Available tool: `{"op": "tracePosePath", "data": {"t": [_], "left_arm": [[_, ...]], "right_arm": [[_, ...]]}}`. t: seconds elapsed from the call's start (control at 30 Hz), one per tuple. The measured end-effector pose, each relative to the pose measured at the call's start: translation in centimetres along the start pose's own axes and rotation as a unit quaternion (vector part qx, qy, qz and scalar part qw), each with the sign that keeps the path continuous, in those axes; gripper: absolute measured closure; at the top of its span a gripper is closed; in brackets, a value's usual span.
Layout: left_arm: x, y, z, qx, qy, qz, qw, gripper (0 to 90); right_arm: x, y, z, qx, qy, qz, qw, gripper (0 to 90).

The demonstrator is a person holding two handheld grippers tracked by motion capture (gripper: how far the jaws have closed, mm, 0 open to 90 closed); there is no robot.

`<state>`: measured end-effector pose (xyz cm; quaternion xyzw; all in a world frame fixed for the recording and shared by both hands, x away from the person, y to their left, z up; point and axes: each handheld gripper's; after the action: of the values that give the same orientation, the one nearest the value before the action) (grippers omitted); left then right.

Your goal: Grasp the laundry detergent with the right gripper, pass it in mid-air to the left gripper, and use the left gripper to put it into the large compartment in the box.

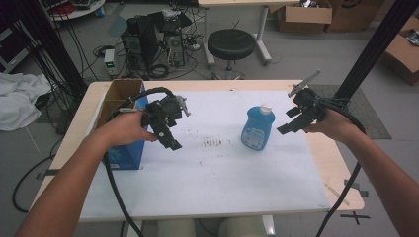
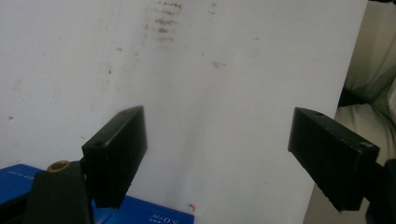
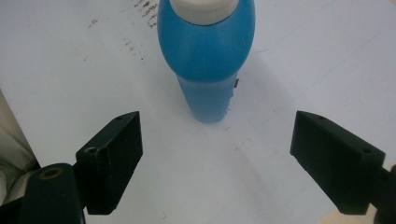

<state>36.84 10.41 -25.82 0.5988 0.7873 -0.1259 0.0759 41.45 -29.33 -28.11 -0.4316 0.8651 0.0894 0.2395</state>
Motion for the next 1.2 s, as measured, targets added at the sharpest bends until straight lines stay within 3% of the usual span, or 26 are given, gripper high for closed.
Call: {"op": "tracePosePath", "data": {"t": [0.3,0.5,0.97,1.2], "left_arm": [[0.3,0.2,-0.1,-0.001,-0.001,-0.003,1.0,20.2],[0.3,0.2,-0.1,0.0,0.0,-0.004,1.0,20.2],[0.4,0.4,0.0,-0.002,0.003,-0.005,1.0,20.1],[0.4,0.3,0.1,0.0,0.004,-0.005,1.0,20.1]], "right_arm": [[1.1,0.3,1.0,0.0,-0.042,0.026,0.9988,16.4],[1.4,0.7,1.6,0.003,-0.068,0.032,0.9972,16.3],[2.1,0.9,3.0,0.004,-0.093,0.044,0.9947,16.1],[2.8,1.2,4.1,0.002,-0.121,0.043,0.9917,16.0]]}}
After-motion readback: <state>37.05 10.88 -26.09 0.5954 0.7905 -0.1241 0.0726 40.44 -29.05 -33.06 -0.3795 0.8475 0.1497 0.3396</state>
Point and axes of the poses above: each handheld gripper's, and its own axes: z roughly forward along the jaws, x roughly out of its underside, y roughly to its left, and after that the axes turned 8 degrees about x, right-handed
